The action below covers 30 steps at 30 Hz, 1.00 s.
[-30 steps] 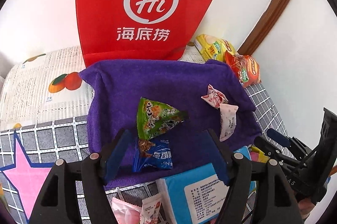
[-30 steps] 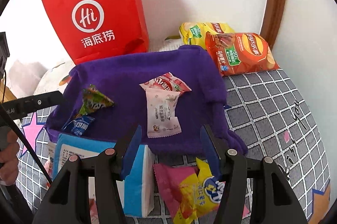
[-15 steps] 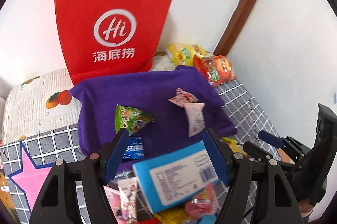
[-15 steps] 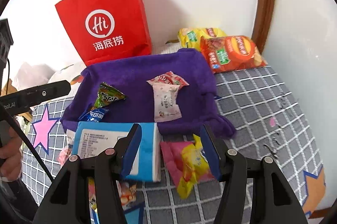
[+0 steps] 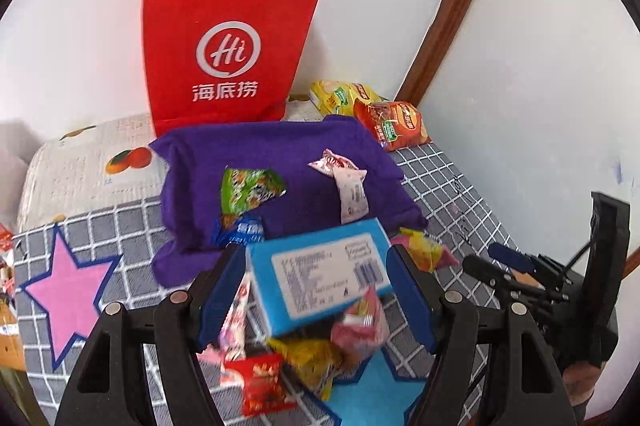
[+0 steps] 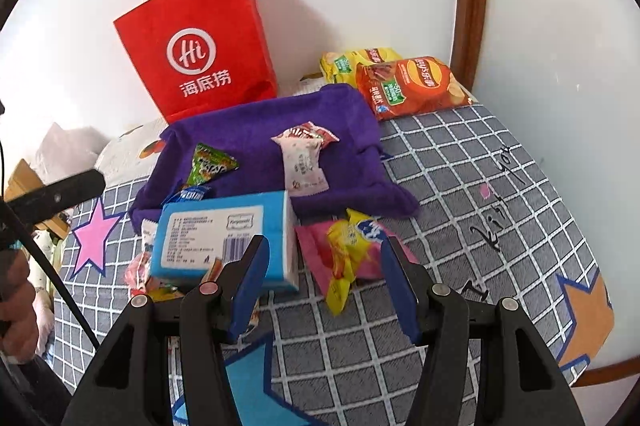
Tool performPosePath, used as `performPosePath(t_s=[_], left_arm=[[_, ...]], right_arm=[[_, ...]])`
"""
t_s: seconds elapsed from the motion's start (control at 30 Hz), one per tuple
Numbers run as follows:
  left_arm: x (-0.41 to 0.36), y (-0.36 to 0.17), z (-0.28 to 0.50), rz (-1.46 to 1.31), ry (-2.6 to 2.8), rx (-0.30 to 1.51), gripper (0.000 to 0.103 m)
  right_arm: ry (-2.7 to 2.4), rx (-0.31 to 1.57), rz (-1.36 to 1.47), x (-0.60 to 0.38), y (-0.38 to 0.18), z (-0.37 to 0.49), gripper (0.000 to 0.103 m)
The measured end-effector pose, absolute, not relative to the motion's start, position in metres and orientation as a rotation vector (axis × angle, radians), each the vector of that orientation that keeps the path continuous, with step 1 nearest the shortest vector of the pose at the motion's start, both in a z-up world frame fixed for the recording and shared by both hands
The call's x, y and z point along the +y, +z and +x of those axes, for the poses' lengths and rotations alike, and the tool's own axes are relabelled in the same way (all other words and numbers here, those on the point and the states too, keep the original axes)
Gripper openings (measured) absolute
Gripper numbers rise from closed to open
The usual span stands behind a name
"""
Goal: Organize snacks
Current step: 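Withdraw both open tools back toward the remaining snacks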
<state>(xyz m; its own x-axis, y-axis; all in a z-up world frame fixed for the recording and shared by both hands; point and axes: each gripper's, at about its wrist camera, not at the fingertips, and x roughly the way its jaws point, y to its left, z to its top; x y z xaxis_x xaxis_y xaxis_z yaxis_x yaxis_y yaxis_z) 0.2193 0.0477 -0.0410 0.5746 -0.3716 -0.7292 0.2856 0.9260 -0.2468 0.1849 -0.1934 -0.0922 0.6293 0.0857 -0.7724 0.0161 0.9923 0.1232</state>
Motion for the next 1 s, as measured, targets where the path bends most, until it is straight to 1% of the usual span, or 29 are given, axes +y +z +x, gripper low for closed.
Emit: performPosePath(t_s=[0.4,0.8,0.93,1.0], left_arm=[[0.106,-0.062,0.176,-0.179,-0.222,0.895,0.071],[0.133,-0.079,0.161,-0.22,-0.129,0.919,0.071],[0.137,-0.084,0.161,-0.237,-0.117,0.937,0.071],[0.138,-0.087,0.161,-0.231,-0.103,0.942,0.071]], right_arm=[[0.022,0.844,0.086,-0.193,-0.082,0.154,0.059],[0.04,0.92,0.09,-0.209,-0.114,0.154,0.06],[0.033,0.913,0.056,-0.212,-0.121,0.162,0.066],[0.035,0.918,0.05,-0.214,-0.127,0.169,0.066]])
